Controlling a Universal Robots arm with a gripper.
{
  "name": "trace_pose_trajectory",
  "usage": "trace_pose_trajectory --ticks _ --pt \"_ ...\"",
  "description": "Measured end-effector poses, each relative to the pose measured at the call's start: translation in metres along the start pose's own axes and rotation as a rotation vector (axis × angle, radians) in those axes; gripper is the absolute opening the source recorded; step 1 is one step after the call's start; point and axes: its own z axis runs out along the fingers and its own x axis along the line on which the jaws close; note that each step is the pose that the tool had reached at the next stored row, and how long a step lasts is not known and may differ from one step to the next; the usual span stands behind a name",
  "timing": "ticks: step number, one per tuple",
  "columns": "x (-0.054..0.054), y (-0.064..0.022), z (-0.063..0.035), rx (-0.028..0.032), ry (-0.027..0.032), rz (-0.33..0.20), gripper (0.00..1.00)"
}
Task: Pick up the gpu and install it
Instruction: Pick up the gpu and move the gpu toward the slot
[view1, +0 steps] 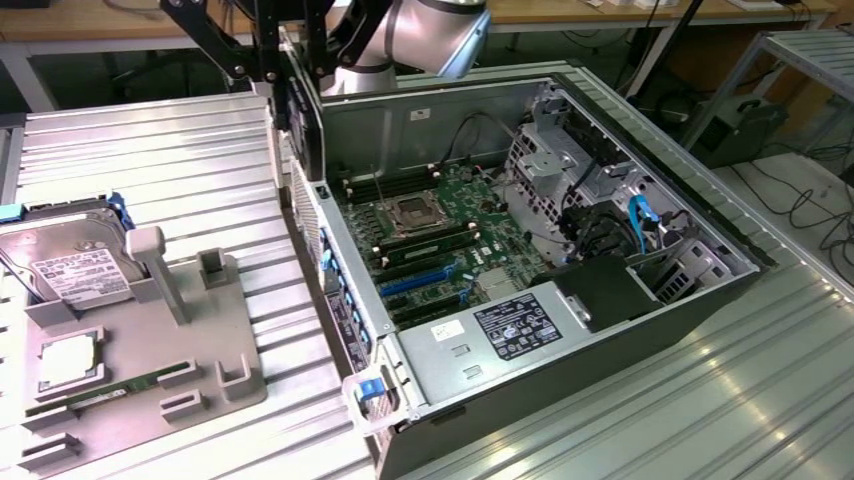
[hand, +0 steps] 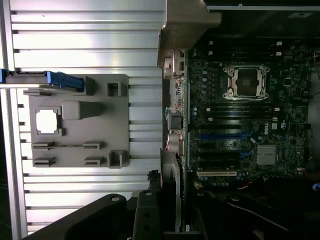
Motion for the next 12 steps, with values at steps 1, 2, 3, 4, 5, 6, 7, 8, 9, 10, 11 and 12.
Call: trace_pose_trajectory --ticks 1,2,3,4,5,6,7,8,9,10,11,12 --pt "-0.0007 0.0000 0.0000 0.0000 0.0000 0.000 0.28" --pt "-0.0015 0.0000 0.0001 0.0000 0.0000 0.000 0.28" --pt "-0.0024 0.0000 0.0001 0.0000 0.0000 0.000 0.28" --pt "-0.0033 0.0000 0.0001 0.0000 0.0000 0.000 0.28" --pt "-0.0044 0.0001 0.0001 0.0000 0.0000 0.000 0.28" --pt "-0.0049 0.0000 0.0001 0.0000 0.0000 0.000 0.28" --pt "-0.0065 0.0000 0.0002 0.0000 -0.0001 0.000 0.28" --pt "-0.0074 0.0001 0.0002 0.0000 0.0000 0.000 0.28" --pt "-0.0081 0.0001 0.0002 0.0000 0.0000 0.000 0.28" --pt "-0.0089 0.0001 0.0002 0.0000 0.0000 0.000 0.28" --pt "-0.0097 0.0001 0.0003 0.0000 0.0000 0.000 0.28" --pt "-0.0106 0.0001 0.0003 0.0000 0.0000 0.000 0.28"
